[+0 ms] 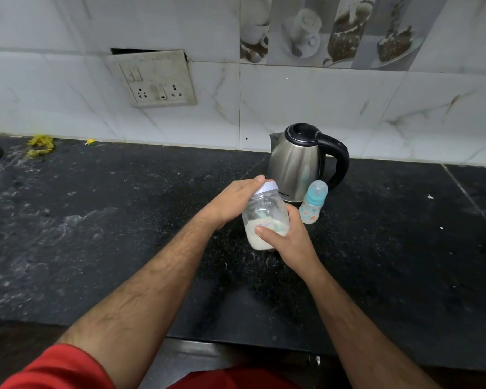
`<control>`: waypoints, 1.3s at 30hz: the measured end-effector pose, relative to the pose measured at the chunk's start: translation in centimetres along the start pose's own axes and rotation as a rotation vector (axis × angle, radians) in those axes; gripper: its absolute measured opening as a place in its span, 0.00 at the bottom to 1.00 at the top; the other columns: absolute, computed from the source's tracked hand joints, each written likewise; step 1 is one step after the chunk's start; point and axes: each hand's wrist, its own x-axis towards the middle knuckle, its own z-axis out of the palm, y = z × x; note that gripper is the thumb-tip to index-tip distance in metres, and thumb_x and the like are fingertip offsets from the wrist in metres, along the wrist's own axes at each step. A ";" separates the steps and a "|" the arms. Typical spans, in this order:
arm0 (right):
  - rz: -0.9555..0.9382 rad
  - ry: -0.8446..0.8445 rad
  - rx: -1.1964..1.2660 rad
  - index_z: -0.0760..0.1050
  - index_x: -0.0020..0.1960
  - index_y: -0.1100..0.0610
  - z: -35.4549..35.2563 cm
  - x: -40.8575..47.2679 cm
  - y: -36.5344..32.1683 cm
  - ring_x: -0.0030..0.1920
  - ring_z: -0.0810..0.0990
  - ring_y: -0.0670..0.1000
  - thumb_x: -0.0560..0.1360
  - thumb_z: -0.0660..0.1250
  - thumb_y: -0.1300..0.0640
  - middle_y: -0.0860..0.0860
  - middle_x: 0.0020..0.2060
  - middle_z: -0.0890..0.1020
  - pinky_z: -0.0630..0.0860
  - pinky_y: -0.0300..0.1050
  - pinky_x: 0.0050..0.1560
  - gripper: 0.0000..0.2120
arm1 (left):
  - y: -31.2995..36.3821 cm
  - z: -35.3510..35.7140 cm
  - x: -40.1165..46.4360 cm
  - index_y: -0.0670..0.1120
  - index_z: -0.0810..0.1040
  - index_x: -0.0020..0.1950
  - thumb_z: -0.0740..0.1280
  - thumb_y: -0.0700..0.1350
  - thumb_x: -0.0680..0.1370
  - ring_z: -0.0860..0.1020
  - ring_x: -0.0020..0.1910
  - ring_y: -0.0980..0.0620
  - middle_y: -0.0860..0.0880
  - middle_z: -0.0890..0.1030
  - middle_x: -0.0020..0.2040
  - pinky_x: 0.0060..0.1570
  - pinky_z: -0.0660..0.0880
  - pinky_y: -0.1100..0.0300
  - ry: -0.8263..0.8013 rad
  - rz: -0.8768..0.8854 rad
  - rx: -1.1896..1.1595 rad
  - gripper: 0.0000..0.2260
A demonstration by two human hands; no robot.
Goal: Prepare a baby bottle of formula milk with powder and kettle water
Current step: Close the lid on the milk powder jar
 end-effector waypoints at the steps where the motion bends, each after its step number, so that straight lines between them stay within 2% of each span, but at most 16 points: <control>1: -0.001 0.004 -0.005 0.67 0.67 0.47 0.0 0.0 -0.1 0.53 0.80 0.37 0.65 0.79 0.49 0.41 0.55 0.80 0.75 0.35 0.50 0.34 | -0.1 0.1 0.0 0.51 0.84 0.50 0.55 0.57 0.84 0.84 0.48 0.53 0.49 0.86 0.47 0.56 0.78 0.55 0.004 0.006 0.006 0.19; 3: -0.003 0.007 -0.027 0.68 0.65 0.46 0.1 0.0 -0.2 0.52 0.80 0.36 0.66 0.79 0.50 0.41 0.54 0.81 0.75 0.36 0.50 0.32 | -0.3 0.2 -0.2 0.50 0.83 0.49 0.56 0.56 0.84 0.84 0.46 0.53 0.48 0.86 0.47 0.52 0.78 0.59 0.016 0.012 0.007 0.19; 8: 0.011 0.046 -0.146 0.68 0.63 0.42 0.5 -0.7 -0.4 0.51 0.81 0.40 0.64 0.78 0.45 0.41 0.52 0.81 0.79 0.45 0.53 0.32 | -0.6 0.4 -0.9 0.49 0.83 0.44 0.58 0.55 0.84 0.83 0.41 0.58 0.52 0.86 0.41 0.43 0.76 0.67 0.031 0.001 0.041 0.18; 11: 0.010 0.115 -0.329 0.65 0.65 0.42 1.2 -1.3 -0.9 0.51 0.80 0.45 0.62 0.77 0.41 0.41 0.53 0.80 0.78 0.46 0.51 0.35 | -0.8 0.7 -0.9 0.52 0.81 0.38 0.59 0.56 0.83 0.80 0.38 0.63 0.58 0.83 0.38 0.46 0.74 0.61 0.058 -0.010 0.113 0.18; 14: 0.020 0.147 -0.480 0.62 0.69 0.44 1.8 -1.5 -1.2 0.53 0.79 0.49 0.60 0.73 0.36 0.46 0.56 0.78 0.79 0.50 0.53 0.41 | -1.1 1.0 -0.6 0.52 0.84 0.47 0.59 0.60 0.81 0.82 0.50 0.55 0.53 0.85 0.50 0.56 0.77 0.54 0.071 -0.051 0.186 0.17; 16: 0.027 0.126 -0.539 0.61 0.70 0.44 1.7 -1.4 -1.2 0.54 0.79 0.51 0.59 0.72 0.34 0.47 0.57 0.78 0.79 0.52 0.54 0.44 | -1.2 1.0 -1.0 0.51 0.82 0.43 0.59 0.59 0.82 0.81 0.46 0.55 0.52 0.85 0.47 0.56 0.77 0.53 0.081 -0.056 0.178 0.18; 18: 0.032 0.095 -0.490 0.64 0.69 0.44 1.2 -1.2 -1.4 0.53 0.79 0.49 0.60 0.74 0.36 0.45 0.55 0.79 0.78 0.50 0.54 0.41 | -1.2 0.9 -1.4 0.48 0.81 0.40 0.58 0.57 0.83 0.80 0.40 0.56 0.52 0.84 0.41 0.51 0.76 0.55 0.079 -0.029 0.132 0.20; 20: 0.047 0.032 -0.277 0.67 0.66 0.45 0.6 -1.1 -1.5 0.52 0.80 0.47 0.61 0.76 0.41 0.42 0.53 0.80 0.78 0.46 0.52 0.36 | -0.9 0.6 -1.6 0.49 0.82 0.42 0.58 0.55 0.84 0.81 0.40 0.55 0.50 0.84 0.41 0.48 0.77 0.57 0.059 -0.013 0.056 0.19; 24: 0.099 -0.123 0.163 0.70 0.66 0.54 -0.3 -0.9 -1.3 0.56 0.82 0.50 0.61 0.76 0.44 0.50 0.56 0.81 0.80 0.44 0.49 0.37 | -0.5 -0.6 -1.7 0.44 0.83 0.53 0.58 0.49 0.84 0.82 0.45 0.52 0.47 0.85 0.45 0.50 0.79 0.57 -0.052 -0.027 -0.195 0.15; 27: 0.080 -0.150 0.149 0.68 0.68 0.54 -0.6 -0.8 -1.1 0.56 0.81 0.45 0.63 0.77 0.48 0.50 0.58 0.81 0.78 0.42 0.53 0.37 | -0.8 -1.6 -1.7 0.41 0.78 0.65 0.60 0.46 0.84 0.81 0.56 0.51 0.44 0.83 0.58 0.60 0.78 0.55 -0.089 -0.034 -0.211 0.15; 29: 0.058 -0.102 0.084 0.67 0.68 0.51 -0.3 -1.0 -0.9 0.55 0.81 0.43 0.63 0.77 0.50 0.46 0.56 0.81 0.78 0.43 0.55 0.36 | -1.0 -1.9 -1.6 0.40 0.76 0.67 0.63 0.44 0.82 0.80 0.59 0.52 0.46 0.82 0.61 0.62 0.76 0.57 -0.022 -0.028 -0.169 0.15; 31: 0.038 -0.009 -0.009 0.67 0.66 0.48 0.0 -1.1 -0.8 0.52 0.81 0.41 0.63 0.80 0.50 0.41 0.54 0.80 0.78 0.45 0.55 0.36 | -0.3 -1.6 -1.4 0.43 0.79 0.63 0.65 0.43 0.81 0.80 0.54 0.56 0.49 0.82 0.56 0.58 0.77 0.61 0.018 -0.051 -0.184 0.11; 33: 0.008 0.074 -0.152 0.66 0.67 0.45 0.4 -1.5 -1.2 0.51 0.79 0.41 0.62 0.80 0.49 0.39 0.53 0.79 0.76 0.44 0.53 0.37 | 0.6 -0.8 -1.2 0.46 0.80 0.51 0.63 0.44 0.81 0.78 0.47 0.55 0.49 0.81 0.48 0.53 0.75 0.58 0.010 -0.083 -0.180 0.06; 35: -0.014 0.124 -0.292 0.61 0.70 0.42 0.9 -1.7 -1.7 0.55 0.78 0.45 0.60 0.78 0.43 0.41 0.58 0.77 0.76 0.48 0.56 0.43 | 1.1 0.2 -0.8 0.48 0.79 0.47 0.63 0.52 0.80 0.77 0.46 0.54 0.50 0.81 0.47 0.51 0.73 0.55 0.017 -0.081 -0.106 0.10; 37: -0.011 0.151 -0.349 0.57 0.73 0.42 1.3 -1.6 -1.9 0.60 0.76 0.48 0.59 0.76 0.40 0.44 0.63 0.75 0.76 0.51 0.59 0.48 | 1.4 1.0 -0.4 0.49 0.82 0.48 0.65 0.62 0.76 0.82 0.50 0.55 0.52 0.84 0.51 0.54 0.77 0.55 0.115 -0.079 0.026 0.17; 39: -0.003 0.130 -0.276 0.61 0.72 0.43 1.3 -1.4 -1.8 0.58 0.78 0.46 0.58 0.76 0.40 0.43 0.61 0.77 0.78 0.51 0.58 0.46 | 1.5 1.4 -0.3 0.49 0.84 0.46 0.70 0.63 0.70 0.84 0.48 0.54 0.53 0.86 0.49 0.54 0.80 0.52 0.211 -0.049 0.094 0.18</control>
